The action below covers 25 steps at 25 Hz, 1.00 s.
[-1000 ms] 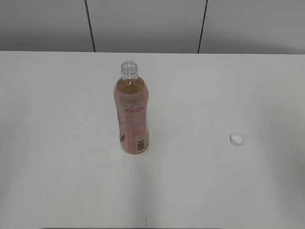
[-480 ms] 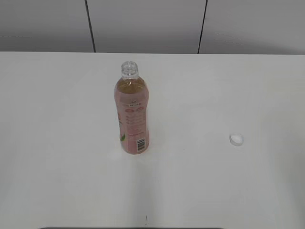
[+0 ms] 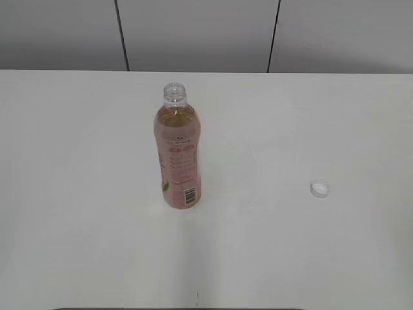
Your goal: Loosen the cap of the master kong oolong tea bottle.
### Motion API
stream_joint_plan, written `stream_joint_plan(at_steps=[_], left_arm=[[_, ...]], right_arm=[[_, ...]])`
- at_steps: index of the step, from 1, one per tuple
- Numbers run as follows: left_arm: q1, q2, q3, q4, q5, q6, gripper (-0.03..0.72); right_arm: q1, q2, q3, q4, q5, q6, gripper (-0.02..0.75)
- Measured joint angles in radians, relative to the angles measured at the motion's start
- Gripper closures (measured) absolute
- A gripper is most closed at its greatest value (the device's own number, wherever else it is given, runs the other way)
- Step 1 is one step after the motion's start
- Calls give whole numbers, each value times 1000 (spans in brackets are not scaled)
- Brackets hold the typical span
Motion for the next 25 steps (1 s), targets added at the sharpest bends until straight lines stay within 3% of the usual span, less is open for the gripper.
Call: stream_joint_plan(at_steps=[21,25], left_arm=[[0,0,0,-7,-3,10,373],[44,0,0,-7,-3,10,373]], right_arm=[[-7,-15,0,-11,-7,14,235],[-51,-15,0,-11,-8,14,235]])
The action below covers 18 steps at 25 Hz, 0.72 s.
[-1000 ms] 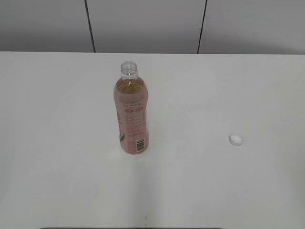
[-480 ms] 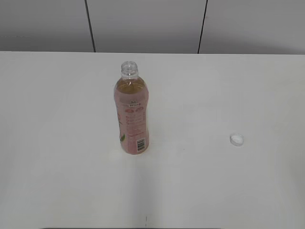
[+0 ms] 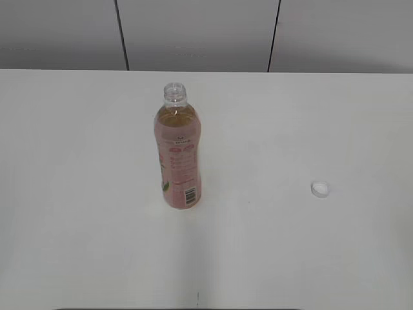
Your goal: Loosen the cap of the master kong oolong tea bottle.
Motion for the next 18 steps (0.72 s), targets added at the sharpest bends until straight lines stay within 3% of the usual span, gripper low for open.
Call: stream_joint_plan(at_steps=[8,18], left_arm=[[174,0,0,-1,0,0,373],[190,0,0,-2,0,0,373]], right_arm=[[-174,0,0,0,-2,1,235],[-210,0,0,0,-2,1,235]])
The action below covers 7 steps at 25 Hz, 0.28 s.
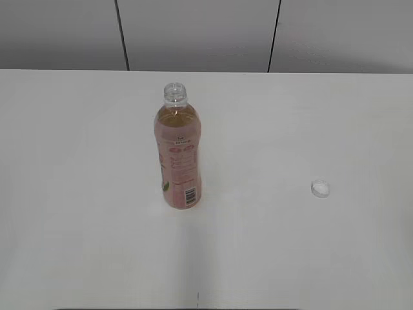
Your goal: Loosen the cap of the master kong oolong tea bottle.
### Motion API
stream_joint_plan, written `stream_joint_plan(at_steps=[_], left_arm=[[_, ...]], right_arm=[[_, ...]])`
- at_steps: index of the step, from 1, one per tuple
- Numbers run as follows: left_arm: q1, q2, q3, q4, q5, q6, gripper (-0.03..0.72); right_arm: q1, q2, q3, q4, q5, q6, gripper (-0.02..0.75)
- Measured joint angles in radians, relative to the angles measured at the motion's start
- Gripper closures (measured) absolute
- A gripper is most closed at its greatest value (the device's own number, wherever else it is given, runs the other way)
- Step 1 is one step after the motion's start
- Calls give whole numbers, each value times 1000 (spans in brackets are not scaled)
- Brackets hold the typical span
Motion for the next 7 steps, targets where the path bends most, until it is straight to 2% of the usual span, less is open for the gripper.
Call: stream_joint_plan(at_steps=[7], left_arm=[[3,0,0,0,0,0,397]], right_arm=[[0,0,0,0,-1,0,235]])
